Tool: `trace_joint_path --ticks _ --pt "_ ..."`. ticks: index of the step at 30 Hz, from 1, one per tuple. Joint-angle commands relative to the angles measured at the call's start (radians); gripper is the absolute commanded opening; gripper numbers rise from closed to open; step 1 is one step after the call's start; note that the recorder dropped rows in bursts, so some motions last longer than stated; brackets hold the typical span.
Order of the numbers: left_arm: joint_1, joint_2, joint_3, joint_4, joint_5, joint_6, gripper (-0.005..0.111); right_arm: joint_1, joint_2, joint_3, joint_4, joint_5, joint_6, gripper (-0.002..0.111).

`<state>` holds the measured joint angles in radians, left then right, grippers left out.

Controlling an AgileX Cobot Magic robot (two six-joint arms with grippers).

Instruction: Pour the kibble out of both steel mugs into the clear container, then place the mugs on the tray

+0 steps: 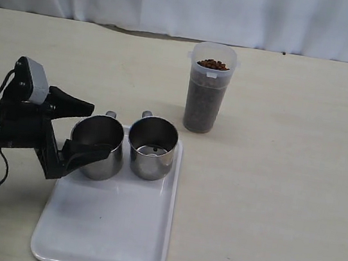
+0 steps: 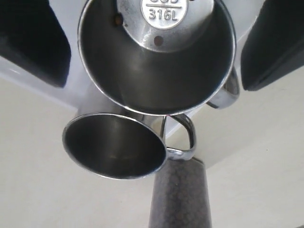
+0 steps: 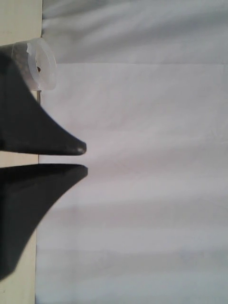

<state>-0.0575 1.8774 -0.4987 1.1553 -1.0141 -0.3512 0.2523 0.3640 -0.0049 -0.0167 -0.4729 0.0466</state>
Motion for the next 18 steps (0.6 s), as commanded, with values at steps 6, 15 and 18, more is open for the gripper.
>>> trace_joint_path --ticks 6,15,18 --pt "0.004 -0.036 -0.005 0.024 -0.032 -0.035 0.078 -0.006 -0.005 0.005 0.002 0.007 -0.002 0.005" --pt "0.004 -0.196 -0.005 0.116 -0.007 -0.162 0.078 -0.006 -0.005 0.005 0.002 0.007 -0.003 0.005" --pt "0.004 -0.268 -0.005 0.081 0.042 -0.259 0.072 -0.006 -0.005 0.005 0.002 0.007 -0.003 0.005"
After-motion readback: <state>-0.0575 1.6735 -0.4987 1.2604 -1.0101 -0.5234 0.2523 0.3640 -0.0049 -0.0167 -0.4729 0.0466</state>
